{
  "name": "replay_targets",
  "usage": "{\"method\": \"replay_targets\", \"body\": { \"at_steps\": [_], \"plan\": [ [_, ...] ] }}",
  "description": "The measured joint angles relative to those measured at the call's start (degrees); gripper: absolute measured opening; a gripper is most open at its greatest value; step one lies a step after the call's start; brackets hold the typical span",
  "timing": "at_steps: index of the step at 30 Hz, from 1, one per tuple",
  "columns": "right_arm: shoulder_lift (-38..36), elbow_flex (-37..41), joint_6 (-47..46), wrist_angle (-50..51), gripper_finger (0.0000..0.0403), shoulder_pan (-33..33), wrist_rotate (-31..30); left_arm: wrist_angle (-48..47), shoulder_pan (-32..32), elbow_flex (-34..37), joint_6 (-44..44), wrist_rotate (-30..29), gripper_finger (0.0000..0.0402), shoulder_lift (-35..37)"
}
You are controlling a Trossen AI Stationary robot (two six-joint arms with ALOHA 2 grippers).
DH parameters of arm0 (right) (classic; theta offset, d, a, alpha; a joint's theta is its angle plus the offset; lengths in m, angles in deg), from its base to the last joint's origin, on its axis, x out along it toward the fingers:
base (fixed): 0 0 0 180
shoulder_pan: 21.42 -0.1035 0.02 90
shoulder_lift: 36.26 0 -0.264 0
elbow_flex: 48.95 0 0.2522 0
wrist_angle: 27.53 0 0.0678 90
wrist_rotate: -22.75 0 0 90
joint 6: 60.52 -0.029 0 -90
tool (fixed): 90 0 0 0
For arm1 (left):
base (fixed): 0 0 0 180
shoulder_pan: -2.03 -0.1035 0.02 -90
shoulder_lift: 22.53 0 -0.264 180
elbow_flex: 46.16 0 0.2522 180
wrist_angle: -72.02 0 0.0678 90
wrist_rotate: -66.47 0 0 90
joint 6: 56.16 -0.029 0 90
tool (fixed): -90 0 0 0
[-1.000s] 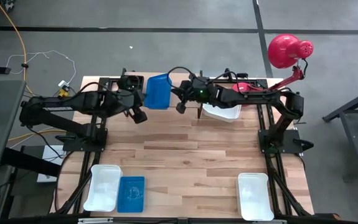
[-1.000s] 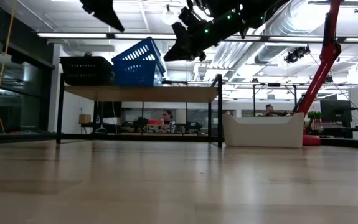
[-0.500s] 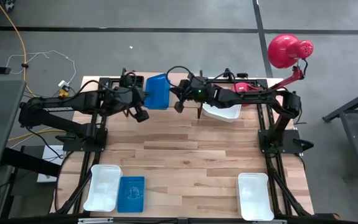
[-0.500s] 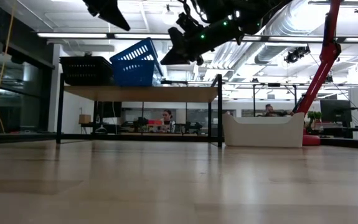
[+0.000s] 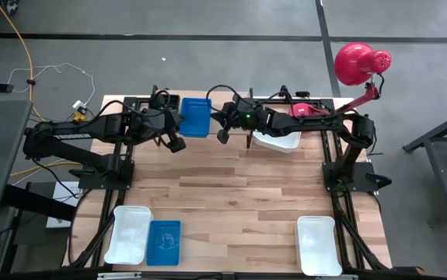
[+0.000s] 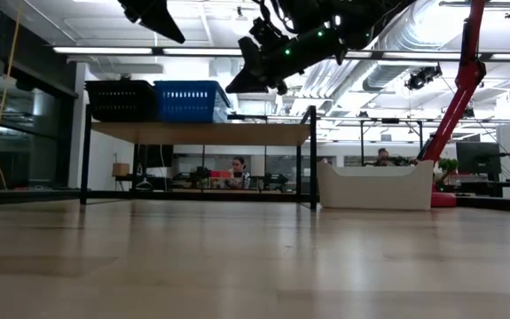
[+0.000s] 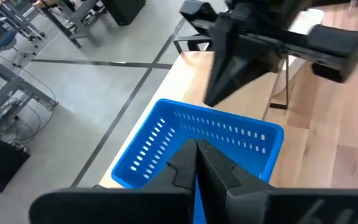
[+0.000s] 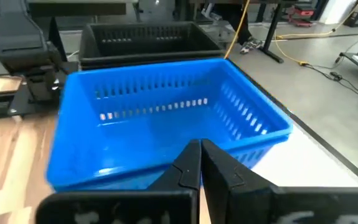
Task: Stack baskets on shelf by color
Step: Stack the top left blue bin on the blue bin on the shelf, then stack the blue bin on the blue bin on the shelf
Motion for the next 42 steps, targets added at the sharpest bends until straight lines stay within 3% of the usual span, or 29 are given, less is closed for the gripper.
{"method": "replay_targets", "body": {
  "at_steps": [8, 15, 17, 22, 25, 28, 33, 38, 42],
  "plan": [
    [-1.19, 0.0, 2.62, 0.45, 0.0, -0.46, -2.27, 0.0, 0.0, 0.0, -0.38, -1.62, 0.0, 0.0],
    [-10.17, 0.0, 5.58, 12.16, 0.0, -0.85, -4.91, 0.0, 0.0, 0.0, -0.93, -2.47, 0.0, 0.5],
    [-12.96, 0.0, 5.71, 17.57, 0.0, -1.69, -4.58, 0.03, 0.0, -0.02, -0.68, 0.36, 0.0, 0.9],
    [-18.28, 0.01, 5.53, 32.17, 0.0, -6.41, -4.33, 1.88, 0.24, 0.25, 2.29, 13.71, 0.0, 2.1],
    [-19.68, 0.02, 4.11, 36.77, 0.0, -10.92, -4.66, 7.62, 1.8, 3.37, 3.05, 20.22, 0.0, 3.47],
    [-19.81, 0.02, 3.94, 39.91, 0.0, -15.98, -7.05, 16.25, 4.61, 9.33, 3.22, 22.96, 0.0, 5.26],
    [-20.29, 1.64, 1.32, 45.34, 0.0, -22.5, -11.77, 22.65, 9.71, 17.97, 7.02, 22.83, 0.0, 6.95],
    [-26.79, 12.38, -5.33, 41.9, 0.0, -25.46, -13.44, 18.69, 15.66, 19.23, 11.64, 16.12, 0.0, 6.74],
    [-32.46, 22.03, -11.0, 35.02, 0.0, -26.62, -15.03, 16.87, 21.23, 19.31, 12.08, 15.35, 0.0, 5.51]
  ]
}}
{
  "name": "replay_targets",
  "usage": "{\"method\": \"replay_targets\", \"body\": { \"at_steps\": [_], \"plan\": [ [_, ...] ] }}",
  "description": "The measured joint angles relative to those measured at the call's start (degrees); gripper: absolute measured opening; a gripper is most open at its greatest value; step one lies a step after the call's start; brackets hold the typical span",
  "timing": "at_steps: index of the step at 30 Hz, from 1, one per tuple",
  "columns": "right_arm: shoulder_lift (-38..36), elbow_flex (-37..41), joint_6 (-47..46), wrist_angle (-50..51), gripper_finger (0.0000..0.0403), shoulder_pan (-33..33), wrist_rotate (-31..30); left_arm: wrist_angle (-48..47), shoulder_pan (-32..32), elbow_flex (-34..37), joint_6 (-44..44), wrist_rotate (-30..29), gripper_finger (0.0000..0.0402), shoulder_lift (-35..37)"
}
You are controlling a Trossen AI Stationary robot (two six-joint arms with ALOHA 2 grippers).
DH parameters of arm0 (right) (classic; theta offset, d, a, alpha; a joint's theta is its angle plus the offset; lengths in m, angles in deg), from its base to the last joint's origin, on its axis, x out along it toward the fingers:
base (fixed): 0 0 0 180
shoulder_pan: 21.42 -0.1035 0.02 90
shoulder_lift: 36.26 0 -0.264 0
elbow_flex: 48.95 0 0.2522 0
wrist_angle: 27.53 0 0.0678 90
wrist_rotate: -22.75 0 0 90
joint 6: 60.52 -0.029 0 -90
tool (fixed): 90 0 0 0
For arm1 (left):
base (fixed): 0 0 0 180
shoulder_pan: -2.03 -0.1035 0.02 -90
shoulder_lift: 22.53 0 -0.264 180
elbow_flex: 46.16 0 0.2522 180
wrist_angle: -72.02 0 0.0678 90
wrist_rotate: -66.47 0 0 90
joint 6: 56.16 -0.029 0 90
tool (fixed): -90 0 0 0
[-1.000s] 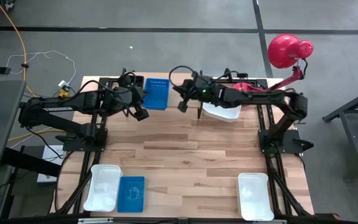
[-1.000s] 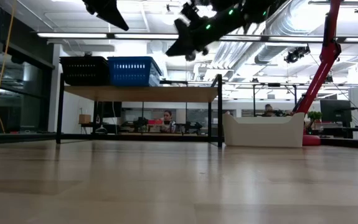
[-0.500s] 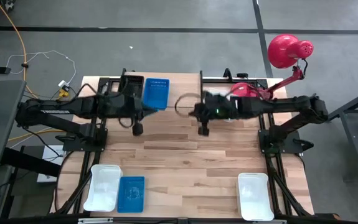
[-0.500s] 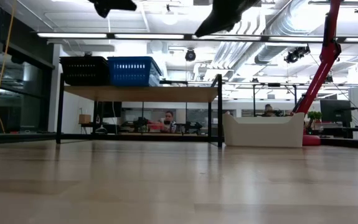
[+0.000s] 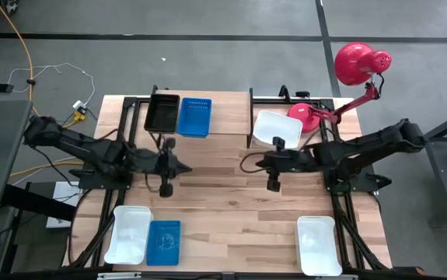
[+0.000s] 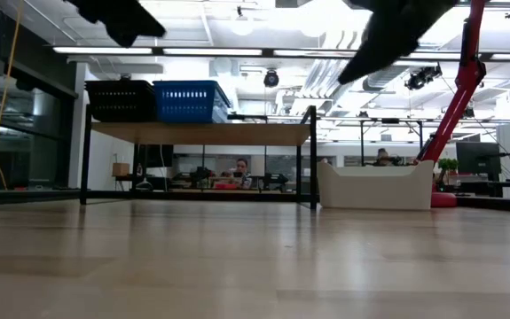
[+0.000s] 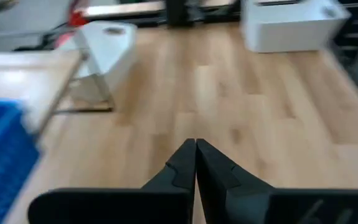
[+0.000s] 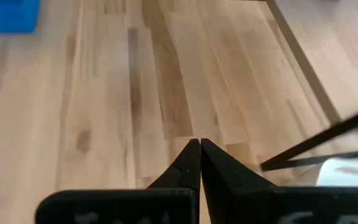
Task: Stack baskets on shelf by color
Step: Stack the blue bin on the blue bin on the shelf
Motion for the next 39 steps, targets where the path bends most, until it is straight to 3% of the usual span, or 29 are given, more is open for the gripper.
{"method": "replay_targets", "body": {
  "at_steps": [4, 10, 18, 27, 39],
  "plan": [
    [-3.14, 4.17, -2.69, -3.7, 0.0, -1.17, 0.11, -1.48, 5.73, -0.34, 3.45, 0.05, 0.0, -2.7],
    [-3.92, 4.41, -2.59, -5.29, 0.0, -1.81, -1.2, -9.53, 13.28, -6.33, 12.76, -0.83, 0.0021, -10.02],
    [-3.75, 4.24, -2.69, -6.1, 0.0, -1.81, -2.19, -23.14, 21.49, -15.85, 20.72, -0.8, 0.0107, -20.52],
    [-3.73, 4.24, -2.53, -6.51, 0.0, -1.81, -2.25, -26.65, 28.64, -16.93, 29.31, 2.63, 0.0199, -26.57],
    [-3.71, 4.24, -2.51, -6.49, 0.0, -1.81, -2.25, -28.85, 30.17, -16.89, 35.21, 5.43, 0.0207, -36.82]
  ]
}}
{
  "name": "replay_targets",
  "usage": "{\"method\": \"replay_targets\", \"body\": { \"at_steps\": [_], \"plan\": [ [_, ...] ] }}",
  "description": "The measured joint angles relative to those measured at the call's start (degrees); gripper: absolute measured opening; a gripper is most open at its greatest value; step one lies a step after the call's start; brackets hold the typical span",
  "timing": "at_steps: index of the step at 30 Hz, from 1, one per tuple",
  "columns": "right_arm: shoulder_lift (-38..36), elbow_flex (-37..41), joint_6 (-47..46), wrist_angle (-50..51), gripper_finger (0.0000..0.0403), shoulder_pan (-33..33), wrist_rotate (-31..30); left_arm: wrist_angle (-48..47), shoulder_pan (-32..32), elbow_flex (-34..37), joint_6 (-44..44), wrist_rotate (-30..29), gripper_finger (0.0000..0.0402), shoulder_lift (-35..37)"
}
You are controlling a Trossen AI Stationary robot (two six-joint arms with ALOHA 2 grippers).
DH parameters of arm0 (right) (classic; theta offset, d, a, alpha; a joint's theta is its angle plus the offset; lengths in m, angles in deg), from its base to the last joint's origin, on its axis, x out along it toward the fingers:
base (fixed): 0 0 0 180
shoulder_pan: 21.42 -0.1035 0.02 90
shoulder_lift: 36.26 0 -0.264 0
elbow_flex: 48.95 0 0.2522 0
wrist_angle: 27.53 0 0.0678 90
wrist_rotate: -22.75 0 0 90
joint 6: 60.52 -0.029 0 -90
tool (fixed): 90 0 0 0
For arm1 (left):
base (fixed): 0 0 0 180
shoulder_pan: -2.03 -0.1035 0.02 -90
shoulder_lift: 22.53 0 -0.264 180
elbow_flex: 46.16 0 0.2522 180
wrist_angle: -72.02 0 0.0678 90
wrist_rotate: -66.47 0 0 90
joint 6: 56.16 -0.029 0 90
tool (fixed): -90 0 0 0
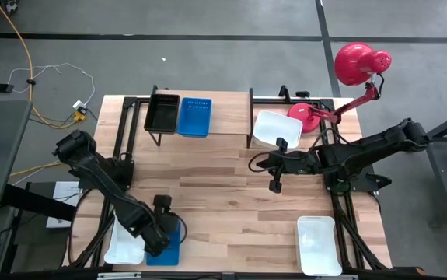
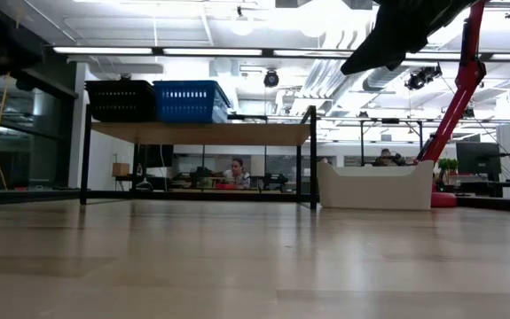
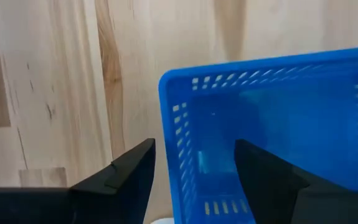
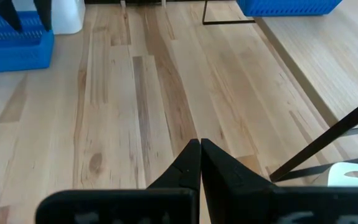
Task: Stack baskets on shelf by color
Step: Stack the blue bin on the blue bin on the shelf
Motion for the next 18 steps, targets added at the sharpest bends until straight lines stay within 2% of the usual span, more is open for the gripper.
{"method": "replay_targets", "body": {
  "at_steps": [13, 18],
  "plan": [
    [0.0, 0.0, 0.23, 0.0, 0.0, 0.0, 0.0, 0.08, -0.43, 0.0, 1.35, 4.07, 0.0205, -8.55],
    [0.0, 0.0, 0.04, 0.02, 0.0, 0.02, 0.0, 0.07, -0.42, 0.0, 0.19, 4.59, 0.0162, -9.68]
  ]
}}
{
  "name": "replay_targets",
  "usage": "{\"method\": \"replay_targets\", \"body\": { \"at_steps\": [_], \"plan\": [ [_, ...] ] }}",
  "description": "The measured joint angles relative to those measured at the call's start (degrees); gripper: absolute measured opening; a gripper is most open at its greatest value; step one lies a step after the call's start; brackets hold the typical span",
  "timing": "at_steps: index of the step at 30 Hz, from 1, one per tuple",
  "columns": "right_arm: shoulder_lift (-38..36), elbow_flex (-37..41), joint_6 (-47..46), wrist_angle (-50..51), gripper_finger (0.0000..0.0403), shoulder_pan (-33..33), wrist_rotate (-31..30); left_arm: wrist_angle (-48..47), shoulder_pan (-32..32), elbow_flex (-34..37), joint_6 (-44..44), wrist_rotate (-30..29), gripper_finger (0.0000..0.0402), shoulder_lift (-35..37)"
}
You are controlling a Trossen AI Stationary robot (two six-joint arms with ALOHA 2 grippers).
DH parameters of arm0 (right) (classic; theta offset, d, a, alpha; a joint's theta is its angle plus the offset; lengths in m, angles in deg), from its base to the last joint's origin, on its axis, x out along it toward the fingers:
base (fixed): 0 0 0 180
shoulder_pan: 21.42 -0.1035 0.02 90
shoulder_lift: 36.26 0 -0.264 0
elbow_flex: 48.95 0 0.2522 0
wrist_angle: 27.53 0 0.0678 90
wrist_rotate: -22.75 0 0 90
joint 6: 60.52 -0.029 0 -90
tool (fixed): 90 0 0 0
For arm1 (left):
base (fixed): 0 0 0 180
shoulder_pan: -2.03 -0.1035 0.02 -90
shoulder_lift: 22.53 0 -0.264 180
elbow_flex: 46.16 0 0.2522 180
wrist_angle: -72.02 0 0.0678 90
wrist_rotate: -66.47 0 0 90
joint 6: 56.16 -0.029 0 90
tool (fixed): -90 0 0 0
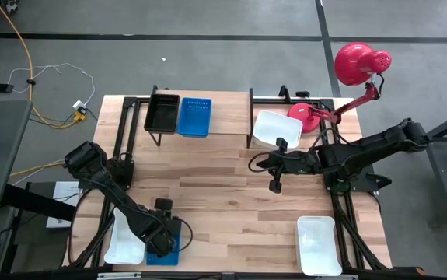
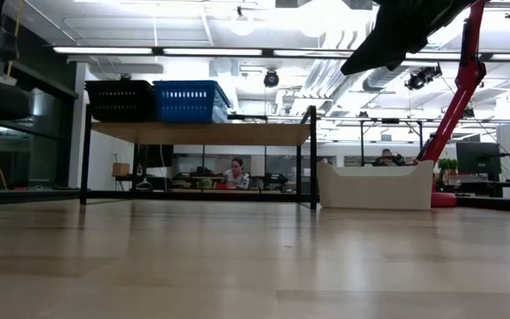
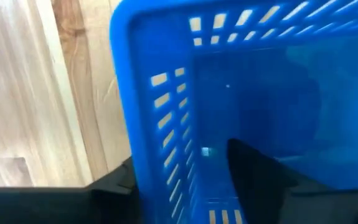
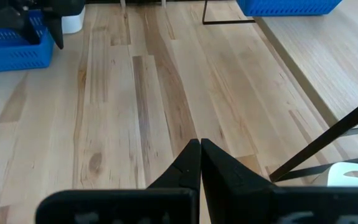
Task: Stack baskets on shelf by color
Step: Stack the blue bin on the blue bin on the shelf
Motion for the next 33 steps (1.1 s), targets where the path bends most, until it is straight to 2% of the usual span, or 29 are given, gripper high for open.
{"method": "replay_targets", "body": {
  "at_steps": [2, 6, 8, 14, 20, 24, 28, 33],
  "plan": [
    [0.0, 0.02, 0.0, -0.02, 0.0, 0.0, 0.0, -0.02, -0.02, 0.0, -0.81, -0.06, 0.0128, 0.0],
    [0.0, 0.02, 0.0, 0.0, 0.0, 0.0, 0.0, -0.03, -0.04, 0.0, -2.42, -0.15, 0.0037, 0.58],
    [0.0, 0.02, 0.0, 0.0, 0.0, 0.0, 0.0, 0.07, -0.39, -0.07, -3.08, -0.15, 0.0011, 1.52],
    [0.0, 0.02, 0.02, -0.02, 0.0, 0.0, -0.73, -1.38, -2.78, 0.02, -6.45, -3.76, 0.0005, 7.04],
    [0.0, 0.02, 0.0, -0.2, 0.0, 0.0, -0.72, -4.47, -7.74, 0.02, -11.85, -11.5, 0.0001, 18.54],
    [0.0, 0.02, 0.27, -0.58, 0.0, 0.0, -0.72, -5.77, -13.38, -0.62, -17.11, -13.06, 0.0001, 26.77],
    [0.02, 0.04, 1.44, -1.7, 0.0, 0.0, -0.71, -11.69, -20.9, -7.18, -24.59, -14.36, 0.0, 30.53],
    [0.0, 0.04, 1.51, -2.36, 0.0, 0.66, -0.42, -15.46, -30.1, -19.3, -41.05, -20.05, 0.0, 30.08]
  ]
}}
